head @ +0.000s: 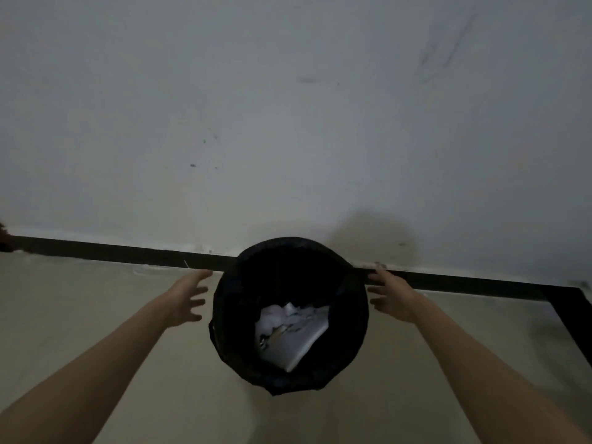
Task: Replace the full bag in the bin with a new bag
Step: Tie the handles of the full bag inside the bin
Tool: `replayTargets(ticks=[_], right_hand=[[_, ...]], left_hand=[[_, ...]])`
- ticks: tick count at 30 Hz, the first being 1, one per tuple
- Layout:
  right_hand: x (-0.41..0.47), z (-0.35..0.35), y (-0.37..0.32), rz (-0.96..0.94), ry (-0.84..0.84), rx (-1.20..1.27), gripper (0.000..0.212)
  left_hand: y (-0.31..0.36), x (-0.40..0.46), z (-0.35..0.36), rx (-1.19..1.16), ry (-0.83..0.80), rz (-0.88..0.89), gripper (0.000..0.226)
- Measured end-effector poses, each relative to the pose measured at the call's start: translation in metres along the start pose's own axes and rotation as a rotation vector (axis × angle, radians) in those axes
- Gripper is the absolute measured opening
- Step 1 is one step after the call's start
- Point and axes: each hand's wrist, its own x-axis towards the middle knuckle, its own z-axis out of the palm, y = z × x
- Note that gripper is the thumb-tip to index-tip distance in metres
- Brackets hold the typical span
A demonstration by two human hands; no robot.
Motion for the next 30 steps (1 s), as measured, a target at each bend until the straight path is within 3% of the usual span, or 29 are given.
replayTargets(ticks=[4,6,12,15,18,24,26,28,30], right_hand=[[0.047,-0.001,0.060,0.028,-0.206,0.047,0.035],[0.059,0.005,0.077,0.011,-0.266,0.147,0.043],[0.057,0.004,0.087,0.041,-0.247,0.275,0.045],[0.042,-0.006,0.075,0.002,-0.253,0.307,0.036],[0.029,-0.018,0.056,-0.029,-0.262,0.290,0.019],[-0.015,-0.043,0.004,-0.129,-0.314,0.105,0.005],[-0.034,-0.043,-0.015,-0.193,-0.398,0.045,0.025],[-0.041,-0.034,-0.036,-0.251,-0.407,0.061,0.027],[-0.041,-0.013,-0.058,-0.302,-0.327,0.179,0.007]], left_hand=[[-0.066,0.054,-0.008,-0.047,-0.034,-0.133,0.042],[-0.082,0.068,-0.003,-0.127,-0.070,-0.145,0.040],[-0.098,0.071,0.000,-0.306,-0.115,-0.113,0.027],[-0.090,0.058,-0.007,-0.349,-0.060,-0.065,0.023],[-0.076,0.039,-0.023,-0.292,-0.116,-0.014,0.017],[-0.032,-0.018,-0.046,0.028,-0.229,0.079,0.020],[-0.011,-0.037,-0.045,0.062,-0.225,0.144,0.020],[0.010,-0.042,-0.036,-0.030,-0.158,0.221,0.018],[0.031,-0.035,-0.021,-0.236,-0.078,0.282,0.019]])
